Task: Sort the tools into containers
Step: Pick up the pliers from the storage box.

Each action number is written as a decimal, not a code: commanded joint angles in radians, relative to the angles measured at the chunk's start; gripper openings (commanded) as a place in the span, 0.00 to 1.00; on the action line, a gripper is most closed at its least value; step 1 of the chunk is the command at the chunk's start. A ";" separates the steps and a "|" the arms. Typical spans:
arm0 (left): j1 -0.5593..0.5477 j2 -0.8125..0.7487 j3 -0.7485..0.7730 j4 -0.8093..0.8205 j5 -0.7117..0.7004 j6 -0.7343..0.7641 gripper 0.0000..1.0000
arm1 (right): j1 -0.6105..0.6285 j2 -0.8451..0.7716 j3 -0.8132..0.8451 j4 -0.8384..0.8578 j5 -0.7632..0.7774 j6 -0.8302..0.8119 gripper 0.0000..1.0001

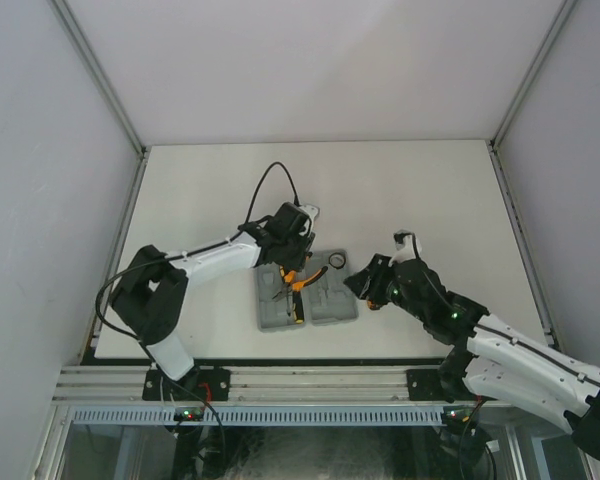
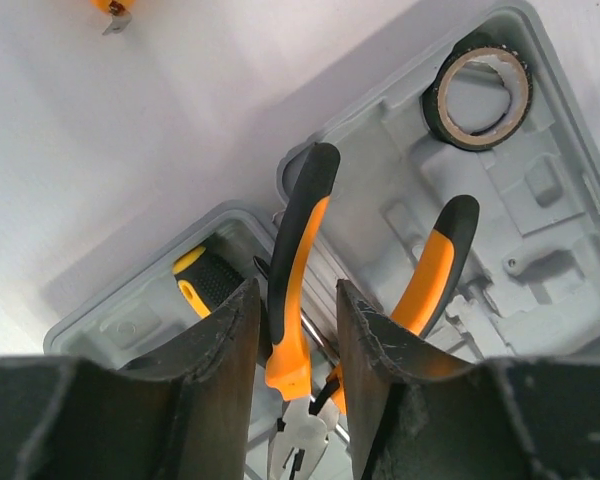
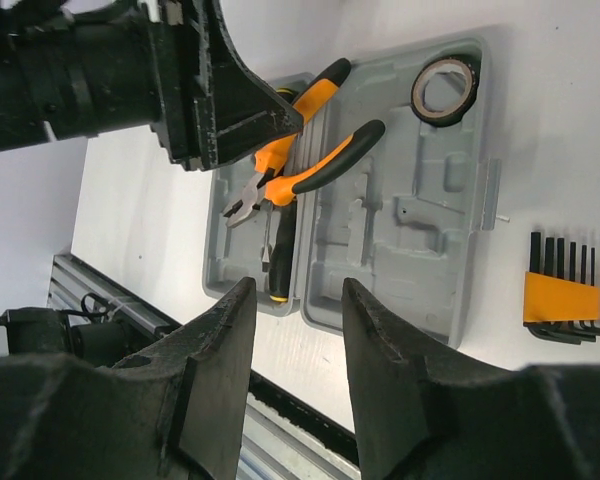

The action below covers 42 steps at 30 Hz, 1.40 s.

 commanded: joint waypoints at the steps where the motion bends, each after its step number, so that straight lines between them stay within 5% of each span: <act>1: -0.005 0.031 0.075 0.022 0.009 0.037 0.40 | -0.014 -0.031 -0.014 0.004 0.003 -0.003 0.39; 12: -0.005 0.088 0.108 0.015 0.019 0.048 0.31 | -0.039 -0.045 -0.025 0.002 -0.026 -0.009 0.39; 28: 0.001 0.012 0.061 0.002 0.050 -0.032 0.01 | -0.041 -0.067 -0.025 -0.023 -0.005 0.010 0.39; 42: 0.018 -0.155 -0.040 0.021 0.085 -0.133 0.00 | -0.041 -0.074 -0.053 -0.003 0.002 0.034 0.38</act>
